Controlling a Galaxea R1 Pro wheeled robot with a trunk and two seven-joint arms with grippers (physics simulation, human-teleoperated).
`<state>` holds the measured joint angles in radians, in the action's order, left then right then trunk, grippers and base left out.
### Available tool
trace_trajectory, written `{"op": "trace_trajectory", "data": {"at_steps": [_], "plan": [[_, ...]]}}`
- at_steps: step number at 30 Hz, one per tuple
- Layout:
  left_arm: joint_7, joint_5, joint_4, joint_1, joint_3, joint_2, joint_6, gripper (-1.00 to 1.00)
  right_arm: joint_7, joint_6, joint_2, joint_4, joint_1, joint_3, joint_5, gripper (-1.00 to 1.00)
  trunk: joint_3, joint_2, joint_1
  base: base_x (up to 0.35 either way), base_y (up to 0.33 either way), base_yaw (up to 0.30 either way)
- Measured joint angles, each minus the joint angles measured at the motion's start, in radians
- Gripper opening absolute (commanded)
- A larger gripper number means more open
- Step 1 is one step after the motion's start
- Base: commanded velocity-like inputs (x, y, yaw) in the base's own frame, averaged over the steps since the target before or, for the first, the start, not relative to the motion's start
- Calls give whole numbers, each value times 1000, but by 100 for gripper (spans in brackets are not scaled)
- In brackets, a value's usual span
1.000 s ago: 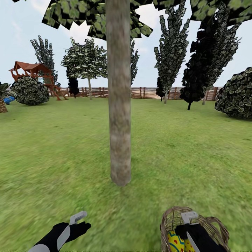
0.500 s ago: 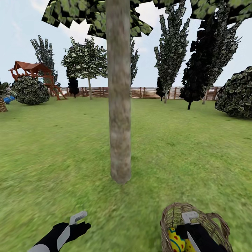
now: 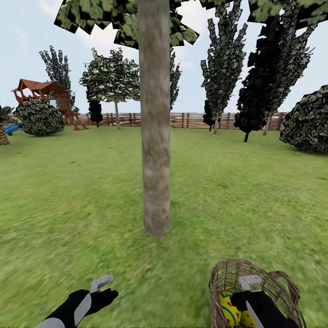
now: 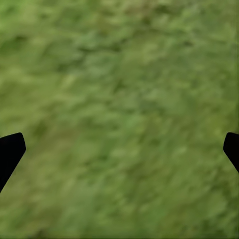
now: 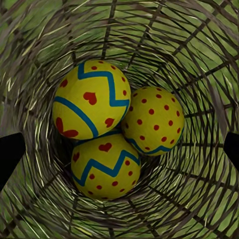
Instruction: Take the three Easter eggs out of the wicker basket on the lawn in the garden, then place them on the lawn next to a single tree (choose any tree) so that all three eggs are next to the same tree and none are left in the basket.
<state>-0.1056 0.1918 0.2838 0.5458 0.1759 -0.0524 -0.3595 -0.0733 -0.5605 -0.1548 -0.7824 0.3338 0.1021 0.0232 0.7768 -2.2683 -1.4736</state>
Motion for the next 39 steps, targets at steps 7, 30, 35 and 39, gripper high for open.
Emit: {"op": "trace_trajectory", "data": {"at_steps": [7,30,35,39], "plan": [[0,0,-1,0,0,1,0,100,0,-1,-8,0,0,-2,0,100,22,-49,-27,0,0,0],[0,0,-1,0,0,2,0,100,0,-2,-8,-2,0,1,0,100,94,-210,-115,0,0,0],[0,0,-1,0,0,2,0,100,0,-2,-8,-2,0,1,0,100,111,-232,-128,0,0,0],[0,0,-1,0,0,2,0,100,0,-2,-8,-2,0,1,0,100,127,-233,-129,0,0,0]]}}
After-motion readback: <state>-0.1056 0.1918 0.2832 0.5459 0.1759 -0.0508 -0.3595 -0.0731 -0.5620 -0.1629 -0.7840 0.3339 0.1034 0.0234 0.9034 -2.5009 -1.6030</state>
